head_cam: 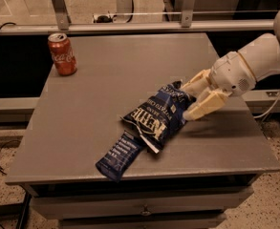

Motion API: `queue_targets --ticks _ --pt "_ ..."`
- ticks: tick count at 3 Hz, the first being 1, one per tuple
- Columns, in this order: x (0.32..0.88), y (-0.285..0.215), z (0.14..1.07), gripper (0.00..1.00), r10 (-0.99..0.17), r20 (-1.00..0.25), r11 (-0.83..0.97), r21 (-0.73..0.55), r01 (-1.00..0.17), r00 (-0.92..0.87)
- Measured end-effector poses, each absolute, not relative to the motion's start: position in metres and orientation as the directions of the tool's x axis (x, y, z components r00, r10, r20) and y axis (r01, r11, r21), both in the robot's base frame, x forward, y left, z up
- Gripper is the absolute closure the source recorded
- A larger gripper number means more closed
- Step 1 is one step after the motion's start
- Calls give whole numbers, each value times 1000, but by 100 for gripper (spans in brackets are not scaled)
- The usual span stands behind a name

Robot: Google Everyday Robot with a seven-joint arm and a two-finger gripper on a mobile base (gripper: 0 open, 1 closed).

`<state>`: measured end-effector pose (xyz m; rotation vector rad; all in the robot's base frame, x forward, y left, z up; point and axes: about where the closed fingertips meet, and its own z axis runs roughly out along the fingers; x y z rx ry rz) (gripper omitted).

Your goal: Move blue chip bag near rxbar blueberry

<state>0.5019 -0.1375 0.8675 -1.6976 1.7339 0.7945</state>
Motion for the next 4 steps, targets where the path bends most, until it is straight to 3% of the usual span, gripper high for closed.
queue_targets --ticks 1,4 --pt "499 -138 866 0 -657 -754 5 19 -1000 -18" --pt "539 -186 946 0 -659 -749 85 -171 -982 73"
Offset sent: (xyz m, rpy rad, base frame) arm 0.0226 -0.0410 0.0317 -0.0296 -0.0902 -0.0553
